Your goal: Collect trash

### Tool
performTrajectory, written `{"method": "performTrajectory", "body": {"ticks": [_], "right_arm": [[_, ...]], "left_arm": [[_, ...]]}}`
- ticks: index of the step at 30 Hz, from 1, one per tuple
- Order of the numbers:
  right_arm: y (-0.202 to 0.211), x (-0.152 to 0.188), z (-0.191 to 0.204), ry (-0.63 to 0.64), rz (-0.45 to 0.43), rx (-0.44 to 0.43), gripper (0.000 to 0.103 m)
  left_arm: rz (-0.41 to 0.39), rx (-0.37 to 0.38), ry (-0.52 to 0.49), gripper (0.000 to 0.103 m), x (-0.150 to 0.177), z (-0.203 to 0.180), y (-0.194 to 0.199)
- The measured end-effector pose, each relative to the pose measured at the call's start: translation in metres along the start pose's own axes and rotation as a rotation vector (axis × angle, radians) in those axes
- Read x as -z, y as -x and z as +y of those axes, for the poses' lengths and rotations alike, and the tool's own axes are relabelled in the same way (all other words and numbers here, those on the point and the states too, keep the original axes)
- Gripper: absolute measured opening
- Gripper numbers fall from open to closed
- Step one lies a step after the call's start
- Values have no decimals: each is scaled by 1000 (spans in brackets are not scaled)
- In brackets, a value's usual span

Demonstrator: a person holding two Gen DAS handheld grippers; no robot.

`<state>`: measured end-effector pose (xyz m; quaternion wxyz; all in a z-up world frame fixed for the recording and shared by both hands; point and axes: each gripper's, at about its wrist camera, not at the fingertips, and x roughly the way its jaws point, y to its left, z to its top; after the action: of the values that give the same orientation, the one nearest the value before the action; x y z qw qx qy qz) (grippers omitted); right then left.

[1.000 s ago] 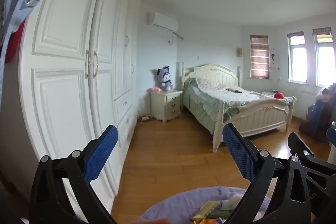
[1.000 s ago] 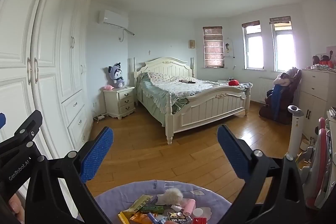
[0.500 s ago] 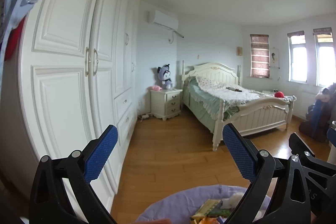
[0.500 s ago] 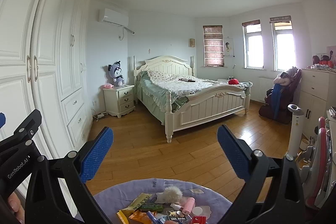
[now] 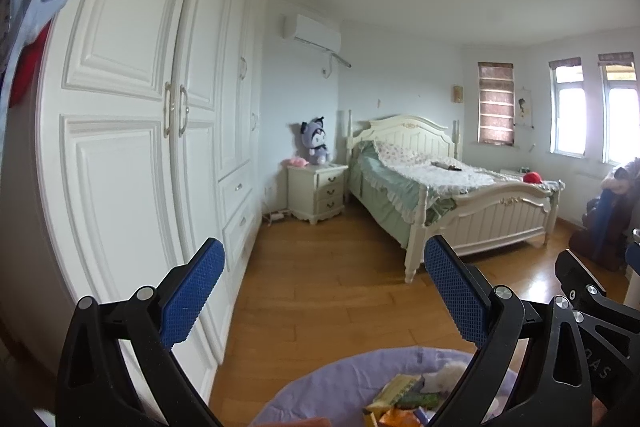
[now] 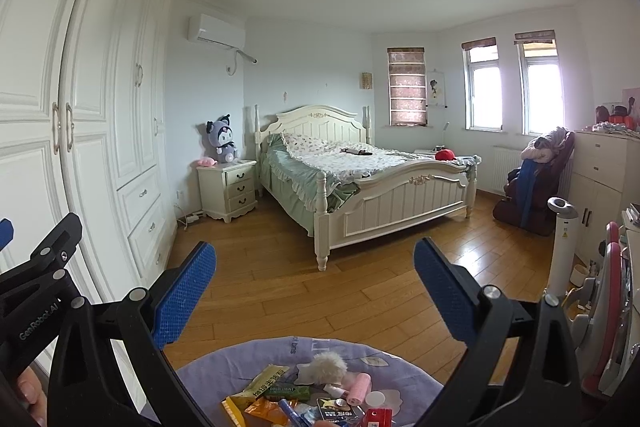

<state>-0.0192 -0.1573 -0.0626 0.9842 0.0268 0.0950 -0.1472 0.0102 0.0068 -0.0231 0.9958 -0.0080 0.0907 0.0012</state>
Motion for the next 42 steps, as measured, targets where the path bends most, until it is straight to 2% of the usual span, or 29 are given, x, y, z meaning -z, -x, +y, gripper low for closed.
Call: {"method": "performTrajectory", "body": {"ticks": [42], "right_arm": [[2, 4, -1, 34, 27, -19, 98]], "left_arm": [[28, 8, -1, 98, 17, 0, -7]]}}
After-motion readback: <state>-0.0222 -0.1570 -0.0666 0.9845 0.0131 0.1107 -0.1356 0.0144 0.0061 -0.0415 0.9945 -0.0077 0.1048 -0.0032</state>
